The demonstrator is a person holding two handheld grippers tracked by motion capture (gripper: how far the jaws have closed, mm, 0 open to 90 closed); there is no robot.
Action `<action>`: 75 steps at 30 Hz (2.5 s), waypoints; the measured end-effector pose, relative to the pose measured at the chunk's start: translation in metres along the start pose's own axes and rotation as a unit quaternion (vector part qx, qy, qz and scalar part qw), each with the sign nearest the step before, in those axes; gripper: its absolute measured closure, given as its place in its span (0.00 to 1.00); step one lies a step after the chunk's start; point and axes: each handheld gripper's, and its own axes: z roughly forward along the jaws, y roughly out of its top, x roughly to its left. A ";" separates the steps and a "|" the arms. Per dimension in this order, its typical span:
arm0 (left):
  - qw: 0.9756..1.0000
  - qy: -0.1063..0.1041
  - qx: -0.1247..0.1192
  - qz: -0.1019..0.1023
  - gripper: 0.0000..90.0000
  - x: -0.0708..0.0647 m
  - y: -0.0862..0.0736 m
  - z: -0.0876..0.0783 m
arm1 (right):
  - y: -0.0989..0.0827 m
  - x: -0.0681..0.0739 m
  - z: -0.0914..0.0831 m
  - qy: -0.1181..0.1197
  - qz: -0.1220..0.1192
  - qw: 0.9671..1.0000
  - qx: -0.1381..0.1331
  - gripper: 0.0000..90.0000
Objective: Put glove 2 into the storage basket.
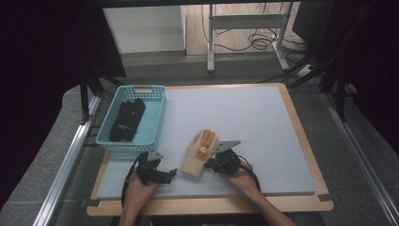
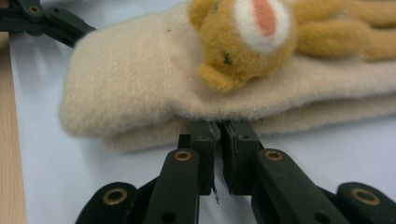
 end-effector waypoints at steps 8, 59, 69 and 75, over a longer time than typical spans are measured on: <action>1.000 0.003 0.000 0.001 0.03 0.000 0.000 0.000 | 0.011 0.010 0.016 0.001 -0.014 1.000 0.000 0.89; 1.000 -0.019 0.002 -0.008 0.01 0.003 -0.002 -0.004 | -0.062 -0.075 -0.084 -0.176 0.064 0.982 0.020 0.05; 0.997 -0.074 -0.016 -0.002 0.00 -0.011 0.028 -0.018 | -0.063 -0.071 -0.084 -0.185 0.050 0.981 0.016 0.05; 0.997 -0.067 0.014 0.026 0.00 -0.030 0.061 0.007 | -0.063 -0.070 -0.084 -0.188 0.046 0.981 0.015 0.06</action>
